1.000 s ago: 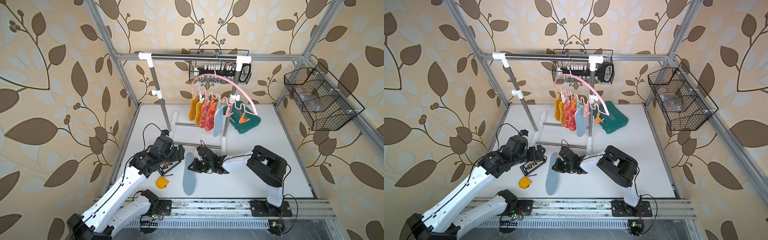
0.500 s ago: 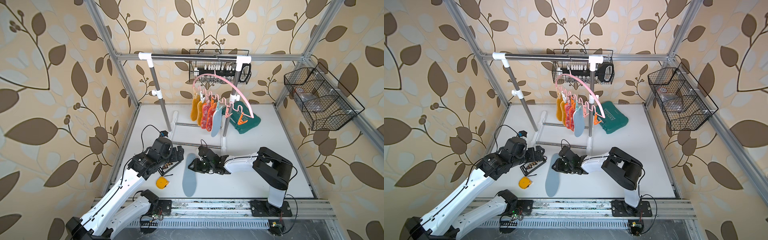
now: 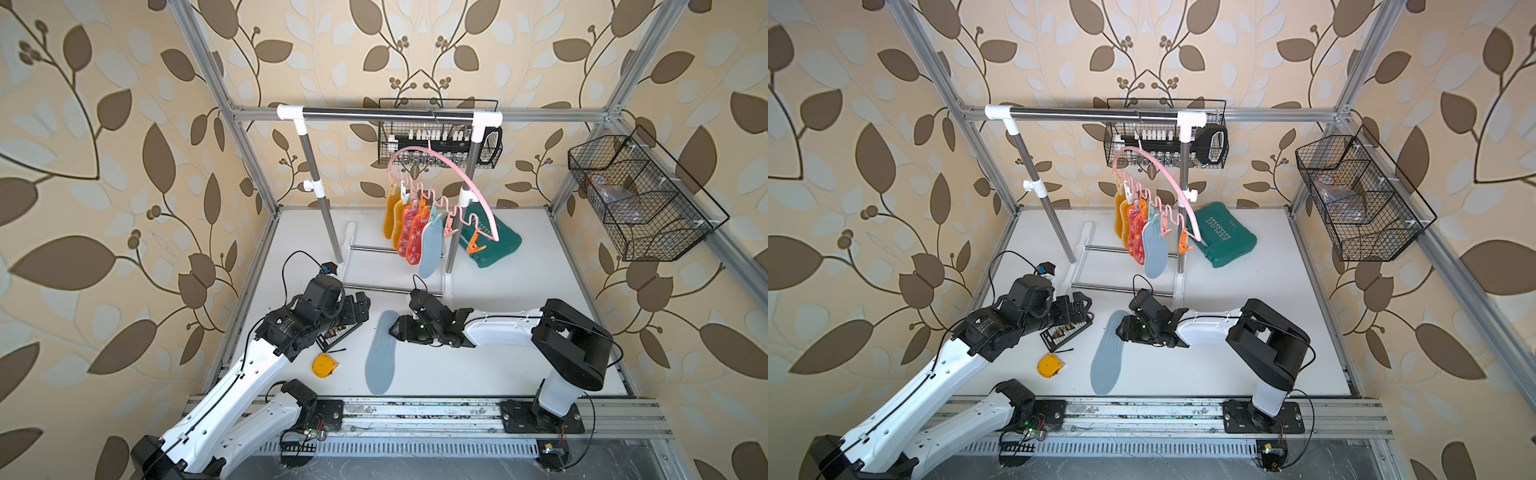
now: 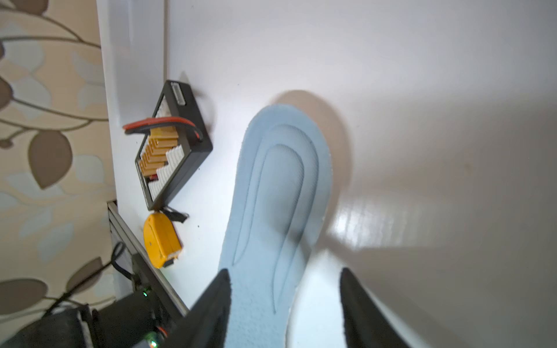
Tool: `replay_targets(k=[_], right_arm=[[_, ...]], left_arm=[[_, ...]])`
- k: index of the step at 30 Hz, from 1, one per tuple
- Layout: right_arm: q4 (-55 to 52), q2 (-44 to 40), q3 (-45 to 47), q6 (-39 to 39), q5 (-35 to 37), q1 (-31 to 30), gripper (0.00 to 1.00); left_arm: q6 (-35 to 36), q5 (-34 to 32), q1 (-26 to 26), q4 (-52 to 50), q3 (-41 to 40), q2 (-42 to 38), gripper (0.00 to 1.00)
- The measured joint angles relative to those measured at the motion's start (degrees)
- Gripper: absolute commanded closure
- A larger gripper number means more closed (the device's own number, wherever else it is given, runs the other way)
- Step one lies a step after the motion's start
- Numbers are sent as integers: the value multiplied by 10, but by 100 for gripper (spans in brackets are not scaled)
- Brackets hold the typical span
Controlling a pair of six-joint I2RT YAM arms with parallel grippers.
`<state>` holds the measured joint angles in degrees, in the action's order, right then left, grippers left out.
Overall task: Take the shoe insoles off the hanger
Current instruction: Place the insole at the center of the board, then remove the insole from the hanger.
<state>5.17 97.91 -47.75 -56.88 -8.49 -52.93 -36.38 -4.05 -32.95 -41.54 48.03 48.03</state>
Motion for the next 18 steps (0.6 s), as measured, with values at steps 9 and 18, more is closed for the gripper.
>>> replay_targets(k=[9, 18], right_arm=[[3, -155, 90, 92, 8, 44, 44], [-16, -407, 183, 189, 88, 72, 42]], left_arm=[[8, 89, 0, 47, -16, 23, 1], [27, 165, 0, 214, -100, -48, 1]])
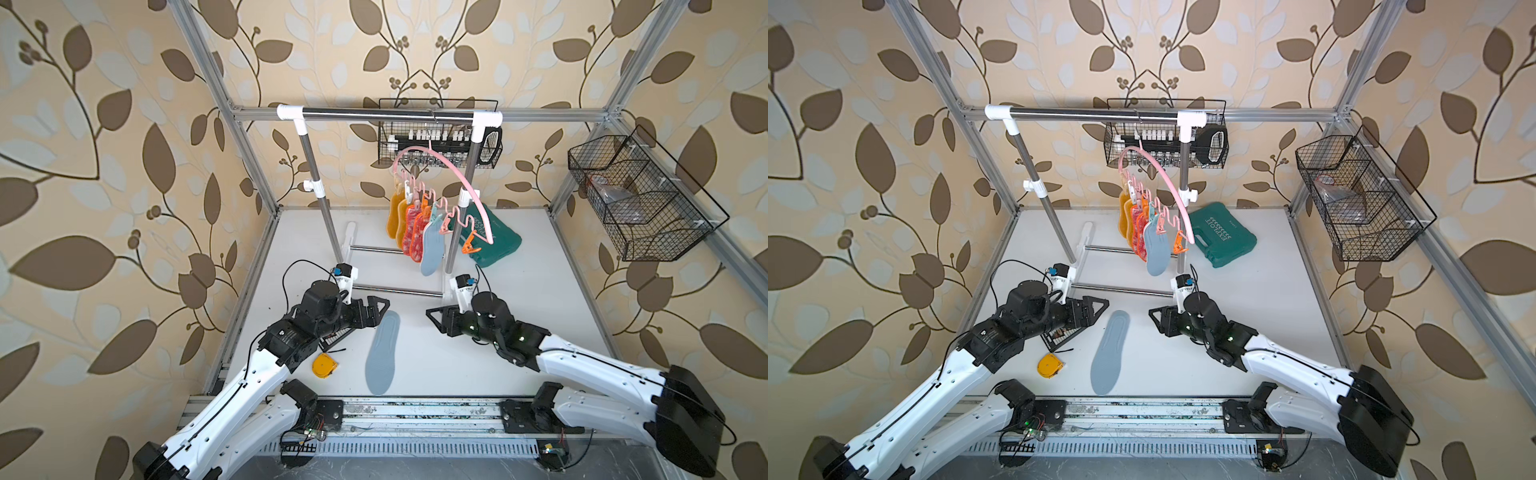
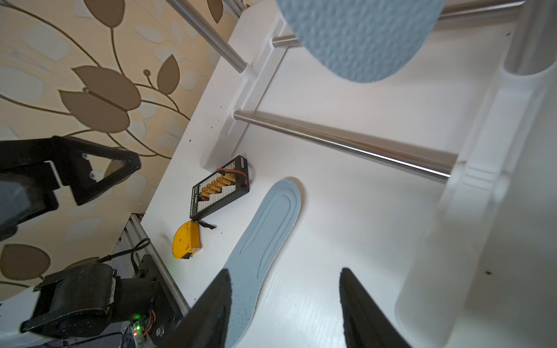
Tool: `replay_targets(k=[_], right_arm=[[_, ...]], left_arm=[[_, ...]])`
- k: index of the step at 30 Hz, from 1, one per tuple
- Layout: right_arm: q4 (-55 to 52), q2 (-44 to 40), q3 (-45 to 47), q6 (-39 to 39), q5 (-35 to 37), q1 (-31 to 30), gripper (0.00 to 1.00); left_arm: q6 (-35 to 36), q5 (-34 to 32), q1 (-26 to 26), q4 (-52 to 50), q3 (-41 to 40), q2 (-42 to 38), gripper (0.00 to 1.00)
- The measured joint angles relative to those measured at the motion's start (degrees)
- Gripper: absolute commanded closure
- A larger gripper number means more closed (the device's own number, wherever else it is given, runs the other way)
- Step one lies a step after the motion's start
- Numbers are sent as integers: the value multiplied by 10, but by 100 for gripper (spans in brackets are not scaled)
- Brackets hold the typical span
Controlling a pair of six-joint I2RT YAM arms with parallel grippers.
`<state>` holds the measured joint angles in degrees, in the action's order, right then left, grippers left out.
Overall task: Take the shoe insoles off the hanger
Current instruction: Remove the insole from the hanger.
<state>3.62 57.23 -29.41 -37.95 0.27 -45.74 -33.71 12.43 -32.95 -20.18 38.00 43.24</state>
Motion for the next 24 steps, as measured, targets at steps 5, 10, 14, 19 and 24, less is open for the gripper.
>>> replay_targets(k=[5, 10, 14, 19, 24], right_arm=[[-27, -130, 38, 57, 56, 0, 40], [-37, -248, 97, 112, 71, 0, 34], [-56, -313, 129, 130, 84, 0, 28], [-95, -348, 130, 141, 102, 0, 26], [-116, -350, 130, 147, 101, 0, 26]], left_arm=[[31, 27, 0, 82, -11, 33, 1], [60, 58, 0, 162, -16, 95, 1], [81, 79, 0, 219, -18, 139, 1], [125, 94, -1, 279, -17, 186, 9], [188, 103, -2, 317, 5, 239, 9]])
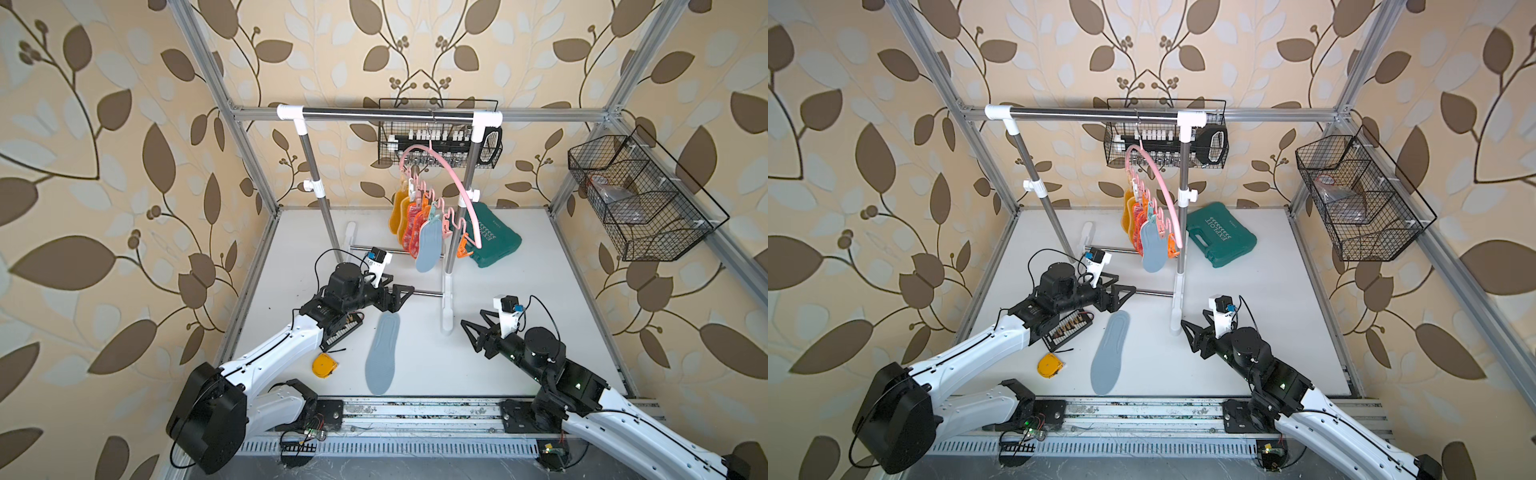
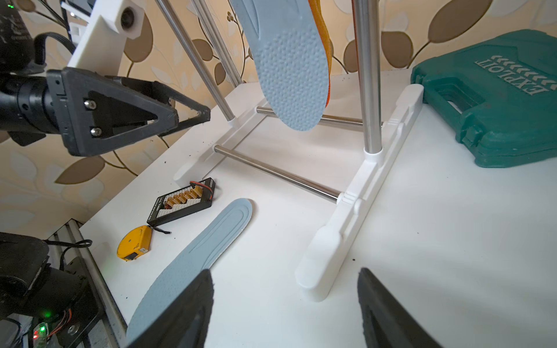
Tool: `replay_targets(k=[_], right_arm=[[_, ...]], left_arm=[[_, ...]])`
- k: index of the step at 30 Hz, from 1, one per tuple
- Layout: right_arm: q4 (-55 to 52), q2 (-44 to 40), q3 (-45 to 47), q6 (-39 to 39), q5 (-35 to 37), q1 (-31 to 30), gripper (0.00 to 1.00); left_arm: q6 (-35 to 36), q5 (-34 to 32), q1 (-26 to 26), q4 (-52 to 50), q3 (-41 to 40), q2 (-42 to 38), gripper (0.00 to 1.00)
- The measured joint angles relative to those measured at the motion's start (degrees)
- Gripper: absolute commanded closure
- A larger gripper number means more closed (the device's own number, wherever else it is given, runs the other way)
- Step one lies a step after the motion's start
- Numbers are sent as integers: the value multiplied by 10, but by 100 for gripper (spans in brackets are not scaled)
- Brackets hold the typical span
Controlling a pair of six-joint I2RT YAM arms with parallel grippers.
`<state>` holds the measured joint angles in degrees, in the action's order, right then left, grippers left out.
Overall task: Take the shoe insoles off the hanger
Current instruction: Remove the insole from the hanger.
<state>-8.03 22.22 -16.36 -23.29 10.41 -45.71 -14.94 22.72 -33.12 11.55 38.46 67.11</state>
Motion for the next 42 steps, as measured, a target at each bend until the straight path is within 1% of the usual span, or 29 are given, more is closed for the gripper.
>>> replay_targets(k=[7, 11, 15, 16, 19, 21, 24, 27, 32, 36, 42], right_arm=[[-1, -4, 0, 0, -18, 0, 26], [0, -12, 0, -1, -21, 0, 26], [1, -19, 0, 0, -21, 0, 26], [1, -20, 0, 0, -21, 0, 26], [1, -23, 0, 0, -25, 0, 26], [1, -23, 0, 0, -26, 0, 26], [1, -23, 0, 0, -25, 0, 26], [2, -22, 0, 0, -25, 0, 27], [17, 0, 1, 0, -26, 0, 27], [27, 19, 1, -3, -30, 0, 27], [35, 21, 1, -13, -38, 0, 27]], left_arm=[[75, 31, 0, 47, 51, 57, 5], [114, 51, 0, 55, 97, 96, 4], [143, 57, 0, 56, 139, 137, 4], [149, 60, 0, 55, 147, 145, 5], [168, 73, 0, 52, 176, 171, 18], [179, 88, 0, 44, 198, 188, 22], [185, 108, 0, 39, 217, 205, 24], [186, 120, 0, 41, 218, 216, 24], [186, 125, 0, 56, 219, 242, 23], [184, 133, 0, 69, 228, 270, 25], [171, 135, 0, 121, 228, 291, 25]])
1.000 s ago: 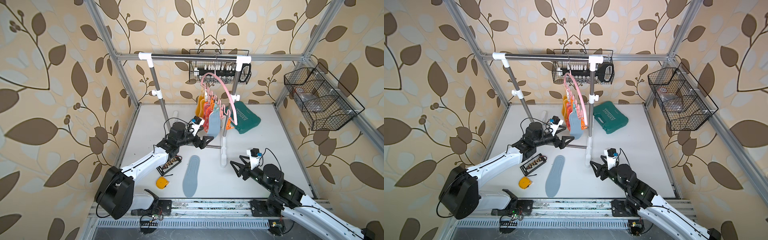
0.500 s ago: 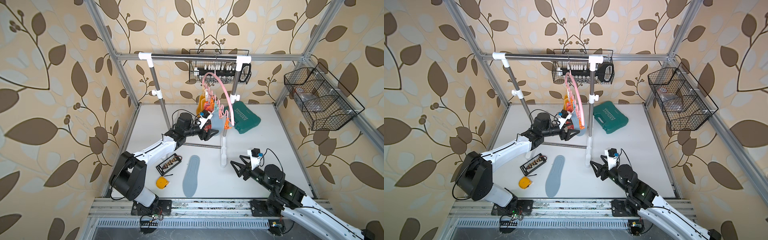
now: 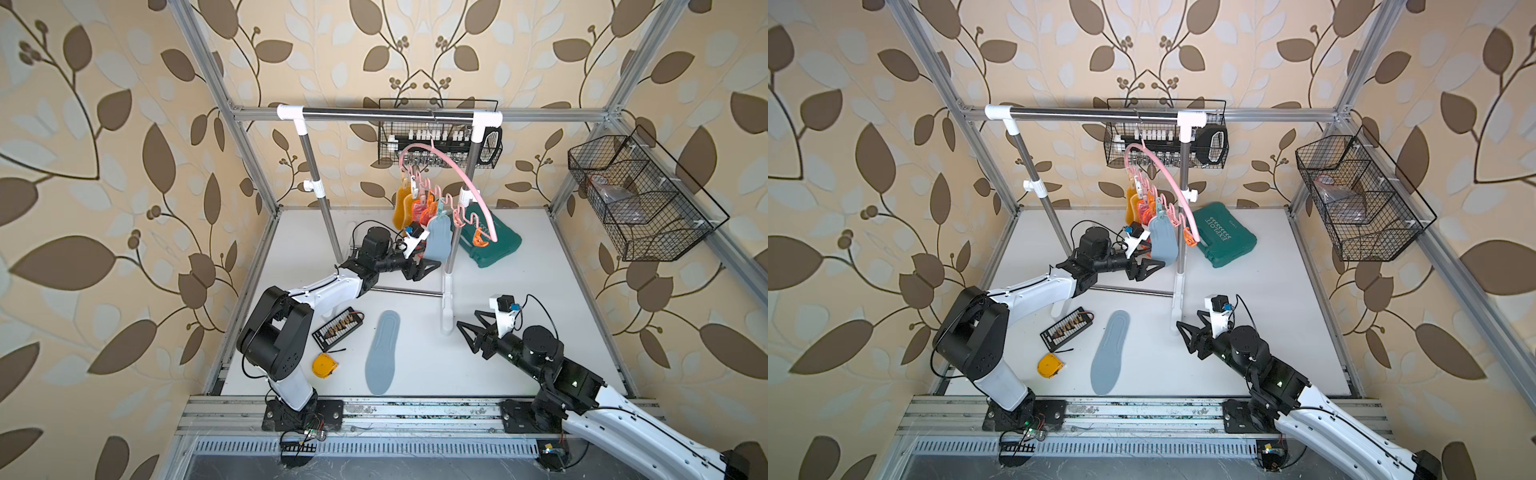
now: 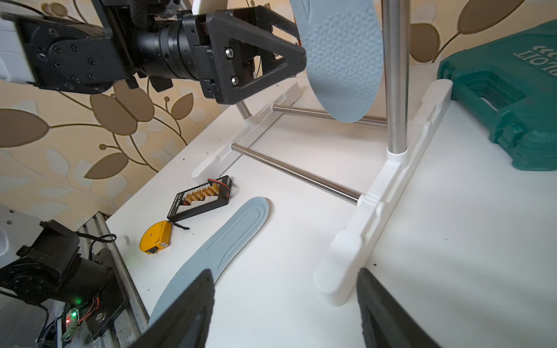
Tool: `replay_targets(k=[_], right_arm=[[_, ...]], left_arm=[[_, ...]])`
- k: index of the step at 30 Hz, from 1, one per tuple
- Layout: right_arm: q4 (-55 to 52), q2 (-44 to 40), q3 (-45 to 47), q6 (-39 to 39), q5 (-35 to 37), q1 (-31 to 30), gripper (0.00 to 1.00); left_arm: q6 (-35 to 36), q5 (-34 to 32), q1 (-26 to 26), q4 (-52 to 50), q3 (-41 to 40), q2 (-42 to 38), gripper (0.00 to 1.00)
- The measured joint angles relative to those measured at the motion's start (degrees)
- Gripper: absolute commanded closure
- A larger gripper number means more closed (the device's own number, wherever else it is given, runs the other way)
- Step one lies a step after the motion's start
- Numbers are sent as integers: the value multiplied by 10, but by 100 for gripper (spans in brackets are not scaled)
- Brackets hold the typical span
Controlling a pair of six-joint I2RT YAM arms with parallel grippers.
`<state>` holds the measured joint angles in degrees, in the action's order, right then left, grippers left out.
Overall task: Take the shoe insoles off the hanger
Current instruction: Remove the insole from the hanger.
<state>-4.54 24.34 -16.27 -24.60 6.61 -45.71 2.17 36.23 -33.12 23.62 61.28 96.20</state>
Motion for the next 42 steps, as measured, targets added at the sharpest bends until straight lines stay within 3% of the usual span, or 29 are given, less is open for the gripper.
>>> replay_targets(k=[10, 22, 38, 42], right_arm=[[0, -13, 0, -2, -2, 0, 28], [19, 21, 0, -2, -13, 0, 28], [39, 26, 0, -7, -21, 0, 28], [42, 26, 0, -9, -22, 0, 28]], left_arm=[[-3, 19, -2, 78, -2, 30, 19], [10, 25, -4, 93, 5, 55, 17], [21, 51, -45, 108, 21, 62, 30], [22, 51, -52, 110, 26, 62, 27]])
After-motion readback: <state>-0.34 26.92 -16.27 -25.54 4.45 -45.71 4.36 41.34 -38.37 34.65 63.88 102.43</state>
